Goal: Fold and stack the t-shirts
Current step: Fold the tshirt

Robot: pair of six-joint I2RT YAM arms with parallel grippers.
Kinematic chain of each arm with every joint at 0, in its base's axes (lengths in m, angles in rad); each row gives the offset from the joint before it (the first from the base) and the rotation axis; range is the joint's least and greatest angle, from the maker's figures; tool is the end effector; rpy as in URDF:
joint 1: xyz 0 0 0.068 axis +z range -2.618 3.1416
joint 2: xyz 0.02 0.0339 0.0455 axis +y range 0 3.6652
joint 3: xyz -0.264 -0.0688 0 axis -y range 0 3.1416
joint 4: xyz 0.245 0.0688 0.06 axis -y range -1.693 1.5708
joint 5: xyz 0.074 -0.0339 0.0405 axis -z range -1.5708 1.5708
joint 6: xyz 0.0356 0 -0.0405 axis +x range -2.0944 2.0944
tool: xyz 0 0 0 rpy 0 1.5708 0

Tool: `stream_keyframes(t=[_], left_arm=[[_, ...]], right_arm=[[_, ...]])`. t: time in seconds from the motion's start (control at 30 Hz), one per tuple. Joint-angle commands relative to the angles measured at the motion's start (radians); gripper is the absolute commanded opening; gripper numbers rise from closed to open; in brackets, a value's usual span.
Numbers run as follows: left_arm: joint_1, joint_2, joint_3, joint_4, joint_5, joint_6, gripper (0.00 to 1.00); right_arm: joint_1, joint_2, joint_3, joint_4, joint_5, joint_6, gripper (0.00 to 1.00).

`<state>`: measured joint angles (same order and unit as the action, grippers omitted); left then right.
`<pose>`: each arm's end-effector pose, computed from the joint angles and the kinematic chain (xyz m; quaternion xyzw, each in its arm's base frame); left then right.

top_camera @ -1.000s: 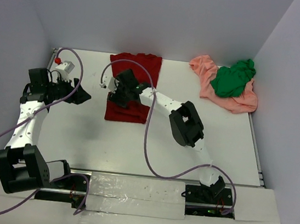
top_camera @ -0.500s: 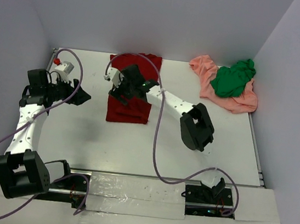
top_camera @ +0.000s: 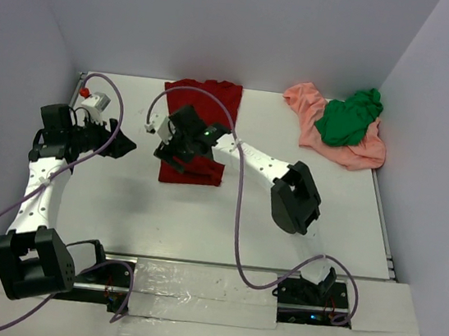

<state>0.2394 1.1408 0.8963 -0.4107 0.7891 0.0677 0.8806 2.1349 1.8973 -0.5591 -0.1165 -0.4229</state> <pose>0.2399 0.0325 0.2920 0.0983 0.8396 -0.2783 0.4560 0.3087 0.3804 0.2590 -0.5782 0.7216 0.1380 0.3548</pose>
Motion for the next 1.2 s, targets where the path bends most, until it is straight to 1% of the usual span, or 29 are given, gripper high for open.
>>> stream_keyframes(t=[0.0,0.07,0.2,0.3,0.43,0.6,0.83,0.93,1.03,1.17], left_arm=[[0.008,-0.018,0.01,0.032,0.004,-0.002,0.73],[0.008,-0.015,0.012,0.032,0.001,-0.002,0.73],[0.008,-0.012,0.012,0.03,0.006,0.001,0.73],[0.008,-0.013,0.007,0.033,0.007,0.0,0.73],[0.008,-0.007,0.004,0.033,0.012,0.0,0.73],[0.008,-0.007,-0.002,0.033,0.016,0.003,0.73],[0.008,-0.006,-0.004,0.035,0.022,0.004,0.73],[0.008,-0.006,-0.007,0.038,0.024,0.004,0.73],[0.008,-0.001,-0.008,0.039,0.027,0.006,0.73],[0.008,-0.004,-0.01,0.041,0.027,0.004,0.73]], right_arm=[[0.015,0.046,0.019,-0.103,0.064,0.038,0.82],[0.015,0.081,0.039,-0.133,0.093,0.042,0.82],[0.02,0.103,0.036,-0.171,0.109,0.039,0.8],[0.018,0.129,0.043,-0.196,0.155,0.042,0.79],[0.018,0.126,0.01,-0.17,0.181,0.032,0.72],[0.02,0.12,0.003,-0.15,0.179,0.023,0.67],[0.021,0.119,0.019,-0.153,0.178,0.003,0.69],[0.021,0.099,0.005,-0.125,0.187,-0.001,0.68],[0.024,0.063,-0.03,-0.044,0.218,-0.011,0.67],[0.027,0.051,-0.05,0.007,0.247,-0.02,0.66]])
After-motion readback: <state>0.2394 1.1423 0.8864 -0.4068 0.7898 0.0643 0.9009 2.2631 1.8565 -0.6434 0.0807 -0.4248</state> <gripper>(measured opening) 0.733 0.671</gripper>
